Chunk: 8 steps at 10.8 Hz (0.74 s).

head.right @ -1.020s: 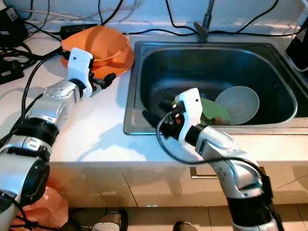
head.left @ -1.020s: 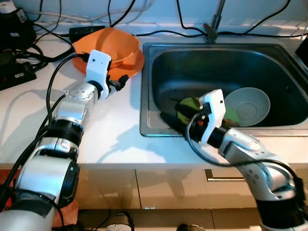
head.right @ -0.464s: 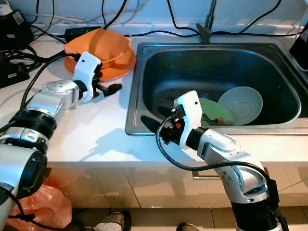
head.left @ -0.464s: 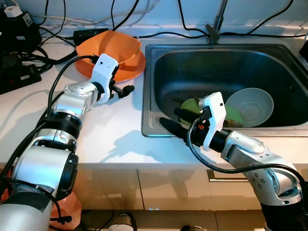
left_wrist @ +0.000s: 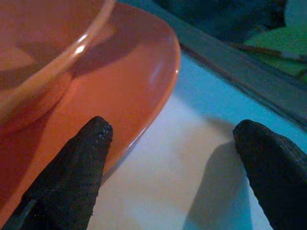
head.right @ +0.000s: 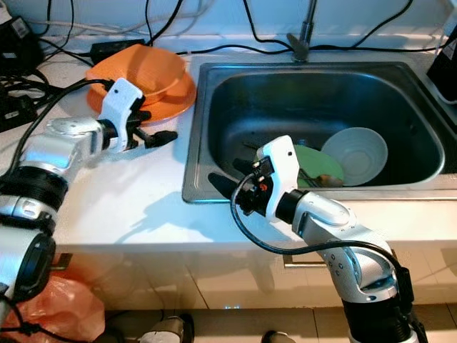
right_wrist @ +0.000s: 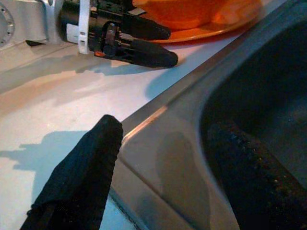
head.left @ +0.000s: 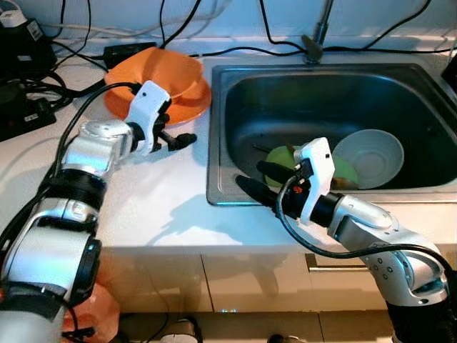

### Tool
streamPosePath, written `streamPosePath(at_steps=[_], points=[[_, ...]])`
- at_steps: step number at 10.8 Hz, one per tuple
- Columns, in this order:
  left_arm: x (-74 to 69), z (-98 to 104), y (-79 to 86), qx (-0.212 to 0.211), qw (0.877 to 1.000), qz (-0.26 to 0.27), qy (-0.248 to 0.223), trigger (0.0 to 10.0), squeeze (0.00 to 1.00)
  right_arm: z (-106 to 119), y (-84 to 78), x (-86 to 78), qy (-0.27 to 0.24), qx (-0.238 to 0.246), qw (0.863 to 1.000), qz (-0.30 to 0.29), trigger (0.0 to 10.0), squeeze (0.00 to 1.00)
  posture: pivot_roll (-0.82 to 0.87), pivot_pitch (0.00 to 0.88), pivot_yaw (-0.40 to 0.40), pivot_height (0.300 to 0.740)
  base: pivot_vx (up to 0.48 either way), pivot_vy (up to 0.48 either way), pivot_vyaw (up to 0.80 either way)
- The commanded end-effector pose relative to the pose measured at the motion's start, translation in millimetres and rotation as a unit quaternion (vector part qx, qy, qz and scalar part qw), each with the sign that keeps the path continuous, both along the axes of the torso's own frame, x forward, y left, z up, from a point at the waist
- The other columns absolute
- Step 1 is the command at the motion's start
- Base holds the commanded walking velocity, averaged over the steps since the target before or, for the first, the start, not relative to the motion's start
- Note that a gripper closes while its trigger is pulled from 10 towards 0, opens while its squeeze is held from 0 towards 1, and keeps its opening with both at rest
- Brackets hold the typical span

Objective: Kitchen organization

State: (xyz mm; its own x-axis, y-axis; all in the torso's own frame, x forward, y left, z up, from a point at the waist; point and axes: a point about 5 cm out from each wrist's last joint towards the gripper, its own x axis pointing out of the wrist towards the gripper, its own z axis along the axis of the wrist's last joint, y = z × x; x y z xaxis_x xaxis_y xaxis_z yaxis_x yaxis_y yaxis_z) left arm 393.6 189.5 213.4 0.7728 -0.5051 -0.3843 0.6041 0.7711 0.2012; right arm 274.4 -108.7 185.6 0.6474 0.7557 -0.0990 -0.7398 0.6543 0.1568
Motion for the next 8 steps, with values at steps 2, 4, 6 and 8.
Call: streamPosePath(at_steps=[2, 4, 6, 8], points=[[-17.3, -27.1, 8.1, 0.001, 0.997, -0.013, 0.076, 10.0, 0.0, 0.0, 6.6, 1.0, -0.005, -0.003, 1.0, 0.01, 10.0, 0.0, 0.06, 0.133, 0.059, 0.74, 0.0, 0.0, 0.0], [-35.7, -26.3, 12.2, 0.007, 0.995, -0.041, 0.094, 10.0, 0.0, -2.2, 10.2, 2.1, -0.004, -0.002, 1.0, 0.017, 10.0, 0.0, 0.08, 0.129, 0.056, 0.74, 0.0, 0.0, 0.0], [-52.4, -23.2, 13.2, 0.014, 0.993, -0.058, 0.101, 10.0, 0.0, -2.2, 11.5, 4.9, -0.005, -0.001, 1.0, 0.017, 10.0, 0.0, 0.08, 0.124, 0.061, 0.74, 0.0, 0.0, 0.0], [-65.1, -19.1, 15.0, 0.017, 0.993, -0.061, 0.104, 10.0, 0.0, -3.2, 11.8, 6.2, -0.005, 0.0, 1.0, 0.016, 10.0, 0.0, 0.09, 0.121, 0.06, 0.74, 0.0, 0.0, 0.0]])
